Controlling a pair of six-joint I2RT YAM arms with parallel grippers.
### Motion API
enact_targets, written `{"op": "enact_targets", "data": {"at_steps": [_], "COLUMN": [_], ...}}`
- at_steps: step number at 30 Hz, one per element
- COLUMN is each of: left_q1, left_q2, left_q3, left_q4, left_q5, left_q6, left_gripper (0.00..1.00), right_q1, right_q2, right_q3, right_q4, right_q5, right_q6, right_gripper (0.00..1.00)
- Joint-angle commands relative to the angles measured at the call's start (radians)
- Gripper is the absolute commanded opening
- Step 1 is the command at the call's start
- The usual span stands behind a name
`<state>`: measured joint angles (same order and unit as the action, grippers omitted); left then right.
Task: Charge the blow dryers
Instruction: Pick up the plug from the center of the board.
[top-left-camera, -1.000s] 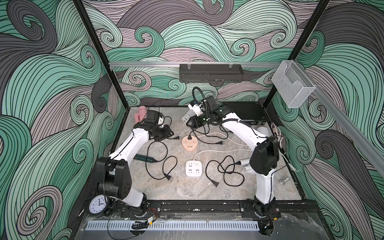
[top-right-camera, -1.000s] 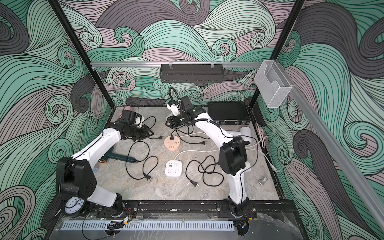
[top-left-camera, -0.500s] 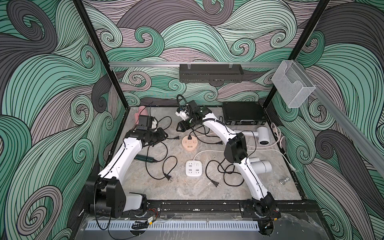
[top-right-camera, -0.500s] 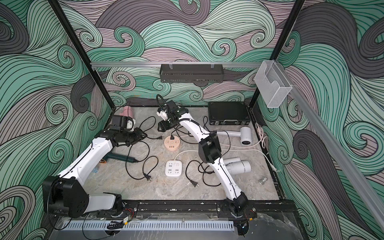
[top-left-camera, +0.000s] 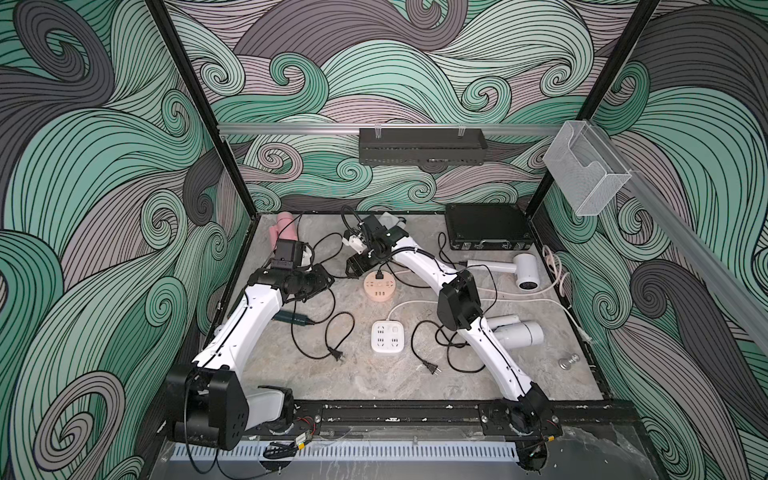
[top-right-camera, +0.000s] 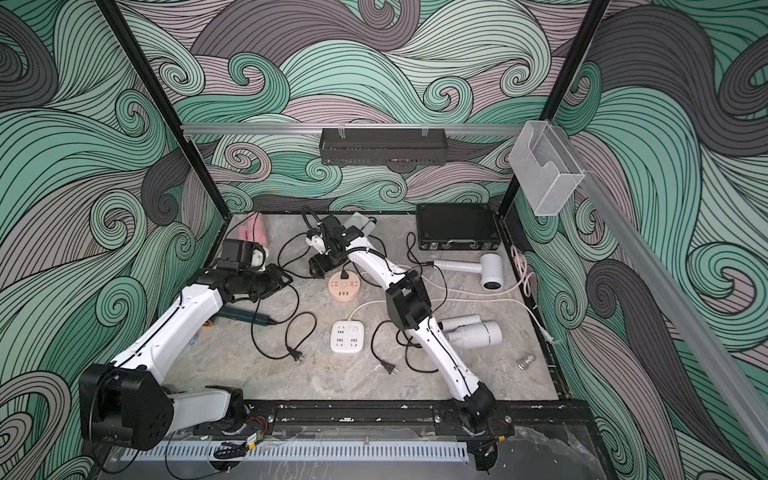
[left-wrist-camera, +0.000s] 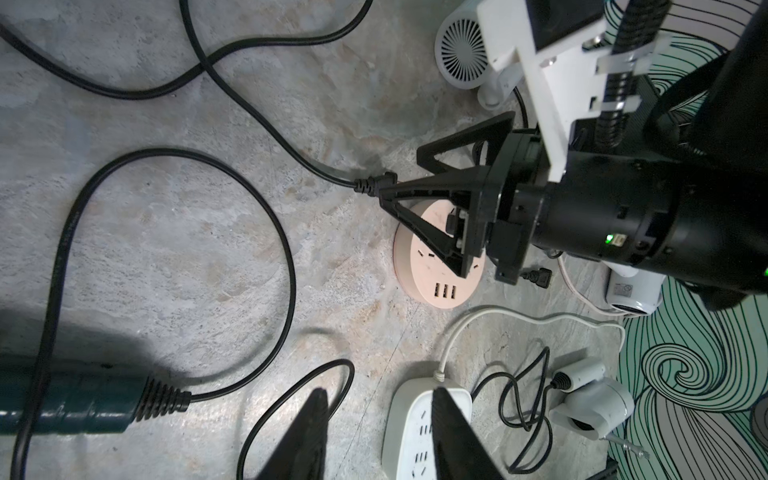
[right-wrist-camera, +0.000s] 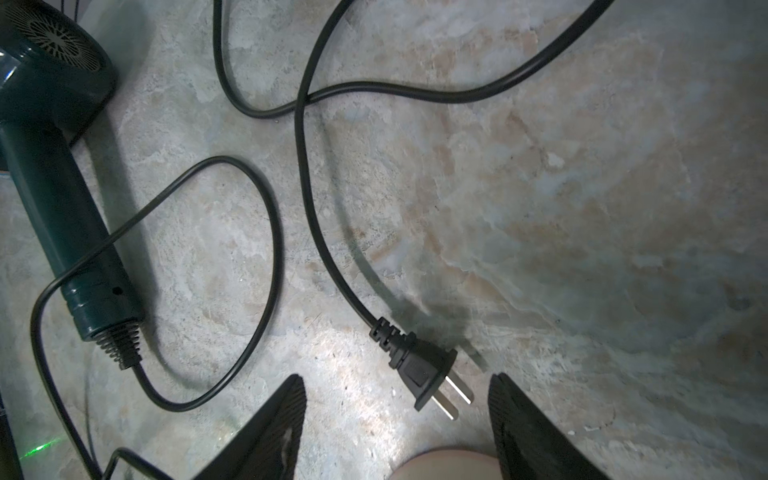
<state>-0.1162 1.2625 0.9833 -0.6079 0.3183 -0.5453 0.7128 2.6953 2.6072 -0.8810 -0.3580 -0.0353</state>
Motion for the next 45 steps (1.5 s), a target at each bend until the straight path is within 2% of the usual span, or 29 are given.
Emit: {"op": "enact_targets", "data": {"at_steps": [1,12,36,45], "left_q1": [0.010,0.019,0.046,0.052], "left_q2": [-0.019,-0.045,-0.053,-0.043], "left_q3": [-0.012,-0.064,-0.080,-0.095], "left_q4": [-0.012,-0.028,-0.054,-0.027], "left_q5": [0.002,0.000,-0.033,-0.022], "left_q6": [-0.012,-0.024,-0.036,-0.055], "left_gripper": [0.41,0.41,0.41,0.41], "right_q1": [0.011,0.031,0.067,0.066], "right_q2": [0.031,0.083,0.039,0.012], "right_q3": [0.025,0.060,-0.016,-0.021], "right_q4": [0.003,-0.004,-0.068,-0.067], "right_q5": [0.021,0.046,0.165,0.110], "right_q6": [-0.052,-0.109,-0.148,-0.108], "right_gripper": [0.71,0.69,0.39,0.29]}}
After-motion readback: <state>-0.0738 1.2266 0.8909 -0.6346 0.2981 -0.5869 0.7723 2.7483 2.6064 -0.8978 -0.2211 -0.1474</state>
